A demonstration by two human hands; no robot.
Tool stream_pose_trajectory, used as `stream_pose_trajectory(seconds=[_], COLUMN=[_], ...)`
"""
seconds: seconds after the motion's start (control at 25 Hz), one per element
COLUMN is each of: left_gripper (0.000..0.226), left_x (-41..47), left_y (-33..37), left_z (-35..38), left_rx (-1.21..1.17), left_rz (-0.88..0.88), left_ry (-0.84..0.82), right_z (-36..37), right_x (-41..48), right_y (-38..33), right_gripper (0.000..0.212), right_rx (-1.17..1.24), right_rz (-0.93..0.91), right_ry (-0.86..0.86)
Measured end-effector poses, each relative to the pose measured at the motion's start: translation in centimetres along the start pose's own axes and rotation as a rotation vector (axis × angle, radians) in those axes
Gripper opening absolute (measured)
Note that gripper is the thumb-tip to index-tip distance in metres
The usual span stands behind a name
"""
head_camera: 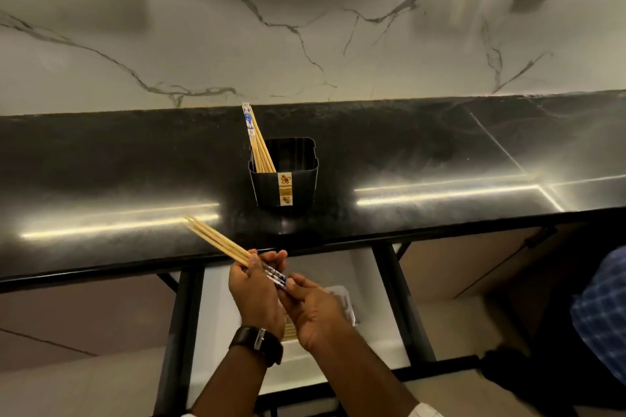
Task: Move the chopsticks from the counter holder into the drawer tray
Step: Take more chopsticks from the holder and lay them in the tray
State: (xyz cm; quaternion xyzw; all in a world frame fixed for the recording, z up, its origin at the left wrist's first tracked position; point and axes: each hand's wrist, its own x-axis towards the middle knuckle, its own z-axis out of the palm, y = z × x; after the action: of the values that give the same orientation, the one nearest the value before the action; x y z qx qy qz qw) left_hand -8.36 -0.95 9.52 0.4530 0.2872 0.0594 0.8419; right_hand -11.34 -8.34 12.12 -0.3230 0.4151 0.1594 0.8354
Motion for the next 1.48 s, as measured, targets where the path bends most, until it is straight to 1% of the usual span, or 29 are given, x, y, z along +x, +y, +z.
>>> stream_pose_trajectory(seconds=[0.16,0.24,0.28,0.32,0.36,0.44,0.48,0.56,0.64,0.8,0.96,1.12,1.32,1.48], left_gripper=[0.015,0.014,0.015,0.014,0.013,0.017,0.017,0.026,0.033,0.039,0.040,0.046,0.044,0.044], left_x=[1.9,2.6,2.6,2.4,2.2,1.7,1.6,1.6,2.0,3.2,4.8,6.1,6.9,7.3], left_y=[-0.3,0.0,-0.3,-0.9,-1.7,-3.4,-4.1,-4.9,-5.4,-6.3,-7.3,-8.0,-8.5,-8.4], left_z=[-3.7,-4.8,-5.2,-5.6,-5.8,-6.0,-6.0,-5.9,-5.6,-5.0,-5.3,-5.9,-6.1,-5.8], left_rx=[0.050,0.065,0.080,0.100,0.119,0.134,0.120,0.097,0.087,0.063,0.102,0.109,0.123,0.125], left_rz=[-0.108,-0.156,-0.198,-0.246,-0.300,-0.412,-0.451,-0.514,-0.542,-0.616,-0.682,-0.736,-0.761,-0.734], left_ry=[0.113,0.139,0.148,0.175,0.214,0.307,0.342,0.385,0.398,0.429,0.445,0.446,0.428,0.415], right_z=[-4.6,-6.8,-7.5,-7.9,-8.0,-8.1,-7.9,-7.5,-7.5,-7.7,-7.9,-8.0,-7.9,-7.6], right_x=[3.0,4.1,4.7,5.4,6.0,7.7,8.2,9.0,10.1,12.5,14.0,15.2,15.8,15.8], right_y=[-1.0,-1.6,-1.9,-1.9,-1.9,-1.6,-1.5,-0.9,-0.6,-0.6,-0.7,-0.8,-0.6,-0.5], right_gripper=[0.010,0.014,0.013,0.006,0.008,0.034,0.040,0.040,0.038,0.035,0.040,0.042,0.037,0.033], right_rx=[-0.071,-0.120,-0.128,-0.115,-0.095,-0.029,-0.009,-0.009,-0.013,0.020,0.025,0.060,-0.034,-0.090], right_rz=[0.045,0.101,0.115,0.117,0.109,0.084,0.083,0.119,0.139,0.182,0.247,0.271,0.276,0.268], right_ry=[0.144,0.198,0.224,0.259,0.287,0.342,0.339,0.309,0.317,0.367,0.434,0.471,0.479,0.506])
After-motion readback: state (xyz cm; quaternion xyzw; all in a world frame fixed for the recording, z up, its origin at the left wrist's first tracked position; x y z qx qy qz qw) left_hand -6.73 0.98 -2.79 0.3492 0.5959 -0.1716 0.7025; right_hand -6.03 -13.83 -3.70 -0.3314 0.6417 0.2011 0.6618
